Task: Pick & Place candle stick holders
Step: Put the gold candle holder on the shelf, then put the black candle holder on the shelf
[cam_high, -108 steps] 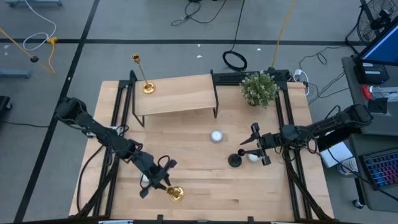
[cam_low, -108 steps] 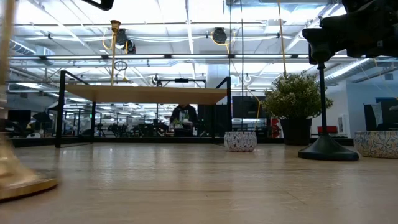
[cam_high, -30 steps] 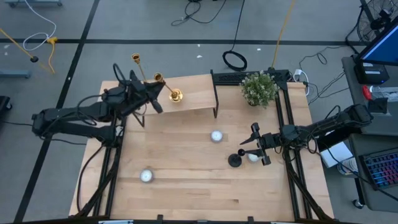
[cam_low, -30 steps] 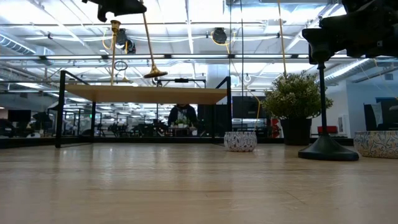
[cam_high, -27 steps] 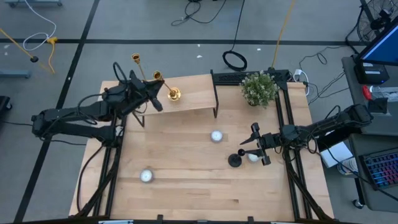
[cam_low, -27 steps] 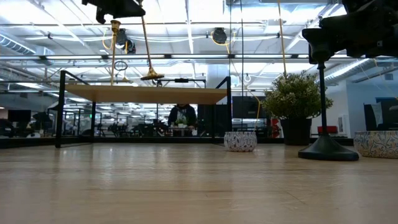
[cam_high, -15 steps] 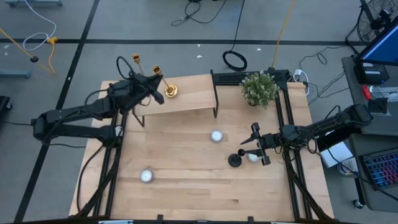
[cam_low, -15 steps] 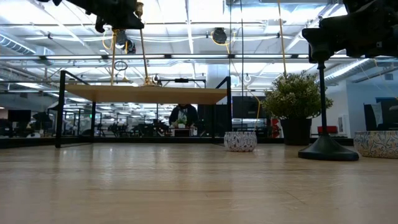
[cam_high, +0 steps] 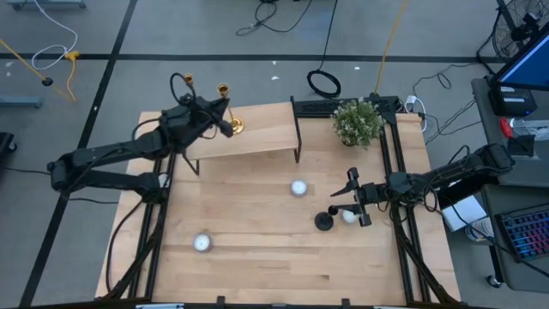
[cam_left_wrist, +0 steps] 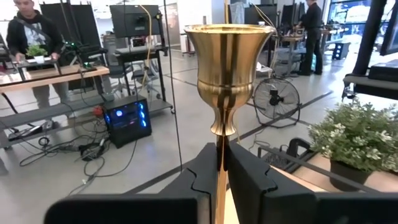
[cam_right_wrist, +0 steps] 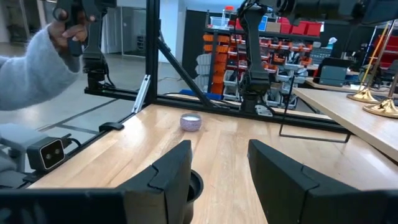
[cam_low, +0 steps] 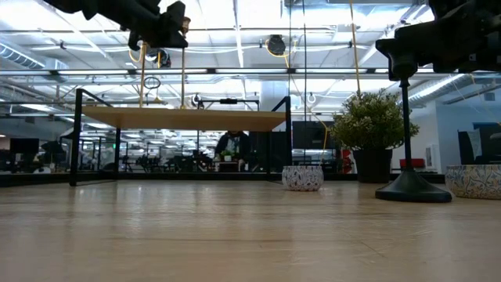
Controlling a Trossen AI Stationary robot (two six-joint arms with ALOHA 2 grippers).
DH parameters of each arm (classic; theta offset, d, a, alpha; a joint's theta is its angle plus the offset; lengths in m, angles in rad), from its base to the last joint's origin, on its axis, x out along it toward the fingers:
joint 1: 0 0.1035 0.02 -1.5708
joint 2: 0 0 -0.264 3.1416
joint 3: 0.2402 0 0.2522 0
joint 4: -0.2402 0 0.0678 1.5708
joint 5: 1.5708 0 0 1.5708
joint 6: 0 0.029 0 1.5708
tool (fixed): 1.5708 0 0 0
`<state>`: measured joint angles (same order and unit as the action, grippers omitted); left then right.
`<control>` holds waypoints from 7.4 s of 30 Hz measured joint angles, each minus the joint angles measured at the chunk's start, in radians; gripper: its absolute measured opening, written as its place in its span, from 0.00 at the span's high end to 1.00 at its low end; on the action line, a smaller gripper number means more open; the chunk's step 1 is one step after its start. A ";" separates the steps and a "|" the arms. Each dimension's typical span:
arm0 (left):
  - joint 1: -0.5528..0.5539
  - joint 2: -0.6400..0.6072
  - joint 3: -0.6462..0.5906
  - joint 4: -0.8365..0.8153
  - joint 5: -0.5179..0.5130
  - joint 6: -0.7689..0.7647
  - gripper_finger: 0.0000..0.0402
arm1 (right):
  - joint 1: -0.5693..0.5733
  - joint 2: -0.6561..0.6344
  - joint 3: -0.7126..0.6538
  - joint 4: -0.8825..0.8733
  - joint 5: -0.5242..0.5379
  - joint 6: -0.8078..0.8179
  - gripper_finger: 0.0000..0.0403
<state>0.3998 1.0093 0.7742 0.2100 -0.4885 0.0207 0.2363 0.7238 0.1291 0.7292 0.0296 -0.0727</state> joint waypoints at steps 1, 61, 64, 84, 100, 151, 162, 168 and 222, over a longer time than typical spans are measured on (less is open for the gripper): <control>0.003 0.004 0.000 0.006 0.000 0.001 0.91 | 0.000 0.000 0.000 0.000 0.000 0.000 0.61; 0.083 0.059 -0.002 0.099 0.081 0.020 0.73 | -0.001 0.000 0.000 0.018 0.000 -0.071 0.61; 0.082 0.058 -0.002 0.099 0.081 0.019 0.67 | -0.001 0.000 0.000 0.039 0.000 -0.059 0.61; -0.163 -0.076 -0.002 -0.070 0.059 0.050 0.59 | 0.074 0.000 0.000 -0.060 -0.007 -0.041 0.52; -0.344 -0.122 -0.002 -0.133 0.066 0.049 0.59 | 0.080 0.040 -0.019 -0.114 -0.005 0.064 0.47; -0.463 -0.122 -0.002 -0.133 0.095 0.065 0.59 | 0.077 0.473 0.309 0.106 0.262 0.057 0.95; -0.464 -0.123 -0.002 -0.219 0.096 0.054 0.59 | -0.085 0.486 0.549 0.039 0.213 -0.080 0.96; -0.481 -0.131 -0.002 -0.211 0.095 0.056 0.59 | -0.241 0.486 0.579 0.038 0.174 -0.045 0.96; -0.488 -0.171 -0.002 -0.185 0.095 0.105 0.59 | -0.708 0.964 0.970 -0.081 0.019 0.088 0.92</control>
<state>-0.0879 0.8379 0.7727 0.0254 -0.3939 0.1261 -0.4717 1.6878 1.0996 0.6478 0.0486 0.0149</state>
